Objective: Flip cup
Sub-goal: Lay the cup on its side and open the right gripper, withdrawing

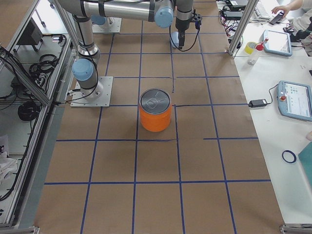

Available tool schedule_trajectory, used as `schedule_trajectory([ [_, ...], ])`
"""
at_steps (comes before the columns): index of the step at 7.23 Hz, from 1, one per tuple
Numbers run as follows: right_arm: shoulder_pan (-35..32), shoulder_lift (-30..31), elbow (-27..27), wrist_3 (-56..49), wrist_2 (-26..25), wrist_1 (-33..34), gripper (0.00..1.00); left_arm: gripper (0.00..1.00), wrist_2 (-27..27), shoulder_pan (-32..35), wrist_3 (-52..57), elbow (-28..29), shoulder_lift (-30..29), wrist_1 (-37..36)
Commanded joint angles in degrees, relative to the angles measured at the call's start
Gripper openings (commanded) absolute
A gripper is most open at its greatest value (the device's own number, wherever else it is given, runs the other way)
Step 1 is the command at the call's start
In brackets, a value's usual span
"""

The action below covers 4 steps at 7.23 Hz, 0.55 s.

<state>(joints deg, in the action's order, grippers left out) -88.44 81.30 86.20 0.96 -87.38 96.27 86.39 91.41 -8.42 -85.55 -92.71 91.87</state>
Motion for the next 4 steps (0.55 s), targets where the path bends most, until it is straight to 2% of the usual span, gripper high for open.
schedule_trajectory([
  [1,1.2,0.3,0.3,0.4,-3.8,0.1,1.00,1.00,0.0,0.1,0.0,-0.1,0.0,0.0],
  [4,1.3,1.0,0.4,0.2,-3.1,-0.8,1.00,1.00,0.0,0.1,0.0,-0.1,0.1,0.0],
])
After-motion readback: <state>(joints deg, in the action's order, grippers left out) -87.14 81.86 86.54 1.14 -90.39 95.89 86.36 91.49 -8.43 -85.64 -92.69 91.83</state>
